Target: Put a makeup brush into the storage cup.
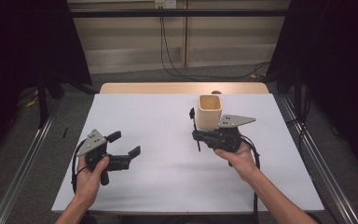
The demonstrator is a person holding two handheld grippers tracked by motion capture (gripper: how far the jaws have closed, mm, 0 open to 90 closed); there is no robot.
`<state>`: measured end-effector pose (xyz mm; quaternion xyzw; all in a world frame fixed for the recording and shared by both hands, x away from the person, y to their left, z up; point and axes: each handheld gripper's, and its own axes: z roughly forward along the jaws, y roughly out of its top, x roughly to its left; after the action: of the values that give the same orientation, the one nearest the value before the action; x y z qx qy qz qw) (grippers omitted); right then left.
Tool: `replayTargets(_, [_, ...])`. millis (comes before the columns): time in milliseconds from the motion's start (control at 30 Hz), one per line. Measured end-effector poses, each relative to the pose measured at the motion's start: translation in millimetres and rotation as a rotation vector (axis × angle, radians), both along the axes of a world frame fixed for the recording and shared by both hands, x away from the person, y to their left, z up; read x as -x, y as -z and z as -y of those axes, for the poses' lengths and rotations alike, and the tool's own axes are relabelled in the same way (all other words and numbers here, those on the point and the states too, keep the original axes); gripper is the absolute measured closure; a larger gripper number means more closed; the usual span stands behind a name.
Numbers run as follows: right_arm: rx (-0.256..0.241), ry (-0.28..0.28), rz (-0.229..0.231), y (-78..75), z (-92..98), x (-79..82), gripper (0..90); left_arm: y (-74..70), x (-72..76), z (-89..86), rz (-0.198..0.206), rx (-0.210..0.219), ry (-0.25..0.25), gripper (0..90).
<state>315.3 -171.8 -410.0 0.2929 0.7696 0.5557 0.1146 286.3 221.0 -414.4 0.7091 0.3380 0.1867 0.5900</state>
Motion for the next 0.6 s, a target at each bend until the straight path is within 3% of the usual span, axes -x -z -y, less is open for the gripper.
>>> replayTargets(67, [-0.005, 0.011, -0.001, -0.6, 1.8, -1.3, 86.2, 2.2, 0.6, -4.3, -0.011, -0.016, -0.044, 4.2])
replayTargets(133, [-0.012, 0.030, 0.004, -1.8, 4.4, -2.5, 86.2, 4.5, 3.1, -7.4, -0.028, -0.005, -0.039, 4.1])
replayTargets(167, [-0.023, 0.038, 0.008, -3.0, 5.9, -3.0, 86.2, 5.7, 4.7, -8.7, -0.022, -0.020, -0.046, 4.2])
replayTargets(333, [-0.039, 0.069, 0.021, -7.0, 14.1, -7.1, 86.2, 14.5, 11.2, -19.2, -0.062, 0.026, -0.066, 5.3])
replayTargets(500, [-0.051, 0.096, 0.036, -12.2, 21.6, -12.3, 86.2, 19.5, 19.2, -24.1, -0.045, -0.005, -0.101, 4.3])
replayTargets(600, [-0.059, 0.105, 0.047, -16.5, 24.0, -14.4, 86.2, 23.9, 22.4, -27.9, -0.032, 0.006, -0.099, 3.4])
